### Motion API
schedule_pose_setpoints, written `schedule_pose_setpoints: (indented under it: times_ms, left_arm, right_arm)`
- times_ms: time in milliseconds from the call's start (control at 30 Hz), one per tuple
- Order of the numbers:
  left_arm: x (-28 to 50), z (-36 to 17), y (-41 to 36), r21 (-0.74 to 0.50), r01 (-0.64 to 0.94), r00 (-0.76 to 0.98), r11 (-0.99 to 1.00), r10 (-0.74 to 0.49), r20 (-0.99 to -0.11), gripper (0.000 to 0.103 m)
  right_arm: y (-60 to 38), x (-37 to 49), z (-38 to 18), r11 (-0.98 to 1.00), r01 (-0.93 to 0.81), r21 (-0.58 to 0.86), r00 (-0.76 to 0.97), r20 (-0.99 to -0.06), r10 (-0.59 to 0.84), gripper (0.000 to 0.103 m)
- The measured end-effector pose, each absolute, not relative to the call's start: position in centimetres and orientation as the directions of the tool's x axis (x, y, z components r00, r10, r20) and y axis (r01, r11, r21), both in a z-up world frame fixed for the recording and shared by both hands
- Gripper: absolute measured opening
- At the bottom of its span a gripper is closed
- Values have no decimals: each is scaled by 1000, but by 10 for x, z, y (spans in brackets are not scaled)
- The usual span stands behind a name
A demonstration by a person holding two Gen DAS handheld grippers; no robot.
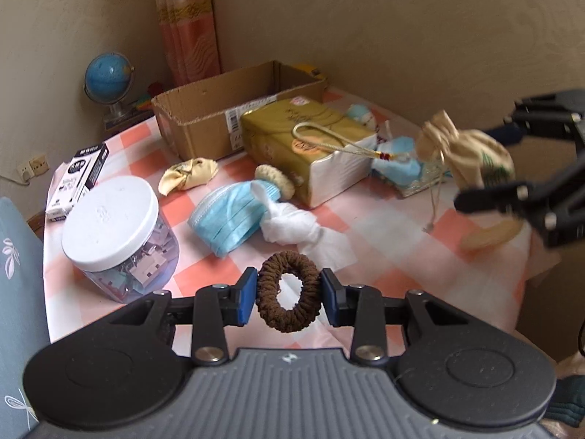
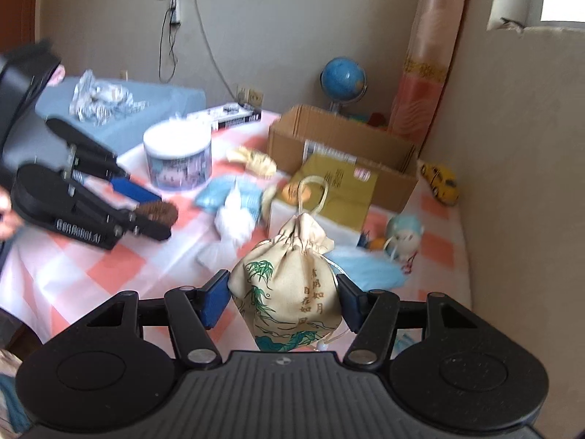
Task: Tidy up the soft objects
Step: 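Carry the cream pouch into the cardboard box and open the right tool while the left holds the scrunchie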
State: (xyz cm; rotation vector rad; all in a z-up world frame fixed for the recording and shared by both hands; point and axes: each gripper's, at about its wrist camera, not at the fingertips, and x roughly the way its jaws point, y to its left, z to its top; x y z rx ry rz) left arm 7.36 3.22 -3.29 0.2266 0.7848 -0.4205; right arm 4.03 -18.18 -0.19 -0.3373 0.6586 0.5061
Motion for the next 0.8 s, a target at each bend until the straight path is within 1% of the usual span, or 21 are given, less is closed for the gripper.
schedule_pose_setpoints:
  times_ms: [200, 467, 600, 800]
  left_arm:
    - [64, -20, 34, 49, 459, 648, 887, -297, -701, 36]
    - [64, -13, 39, 33, 465, 662, 885, -323, -676, 36]
    - [70, -14, 42, 29, 471, 661, 882, -331, -673, 36]
    - [81, -17, 46, 10, 467, 655, 884, -339, -675, 36]
  right_arm:
    - [-177, 50, 26, 831, -528, -174, 712, -624, 322, 66]
    - [-171, 102, 66, 864, -477, -161, 733, -615, 290, 66]
    - [-163, 145, 86, 893, -424, -148, 736, -631, 245, 66]
    - [-145, 220, 108, 928, -313, -205, 758, -642, 114, 66]
